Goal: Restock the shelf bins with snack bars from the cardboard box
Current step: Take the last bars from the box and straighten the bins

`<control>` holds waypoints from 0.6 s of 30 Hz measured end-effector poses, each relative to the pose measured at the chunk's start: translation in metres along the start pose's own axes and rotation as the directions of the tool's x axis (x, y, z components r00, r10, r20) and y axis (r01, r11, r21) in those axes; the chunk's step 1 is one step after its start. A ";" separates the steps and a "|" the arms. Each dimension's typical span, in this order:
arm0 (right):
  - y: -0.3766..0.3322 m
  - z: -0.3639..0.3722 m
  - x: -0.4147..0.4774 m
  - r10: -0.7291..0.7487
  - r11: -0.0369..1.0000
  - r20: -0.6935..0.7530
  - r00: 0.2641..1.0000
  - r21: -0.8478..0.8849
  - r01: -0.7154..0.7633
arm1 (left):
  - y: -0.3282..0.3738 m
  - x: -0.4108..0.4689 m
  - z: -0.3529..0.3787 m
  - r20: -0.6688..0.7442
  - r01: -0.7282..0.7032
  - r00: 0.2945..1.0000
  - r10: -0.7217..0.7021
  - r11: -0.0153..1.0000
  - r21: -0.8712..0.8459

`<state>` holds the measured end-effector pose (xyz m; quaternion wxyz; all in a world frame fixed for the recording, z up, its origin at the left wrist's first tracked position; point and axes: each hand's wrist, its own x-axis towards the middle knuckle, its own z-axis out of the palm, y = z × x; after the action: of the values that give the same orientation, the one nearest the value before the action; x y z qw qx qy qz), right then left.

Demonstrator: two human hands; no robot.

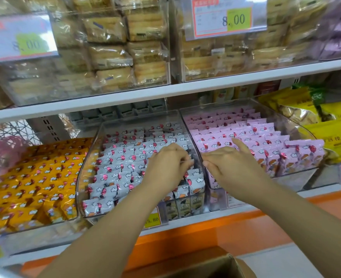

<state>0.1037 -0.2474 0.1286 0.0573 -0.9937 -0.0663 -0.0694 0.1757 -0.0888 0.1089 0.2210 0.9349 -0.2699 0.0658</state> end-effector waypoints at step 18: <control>0.000 0.000 0.006 0.027 1.000 0.021 0.999 0.011 -0.027 | -0.008 0.046 -0.005 -0.007 0.147 0.989 -0.148 0.978 0.147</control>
<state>0.1093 -0.2468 0.1292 0.0632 -0.9948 -0.0540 -0.0581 0.2184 -0.1027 0.1213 0.1551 0.9662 -0.1945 0.0670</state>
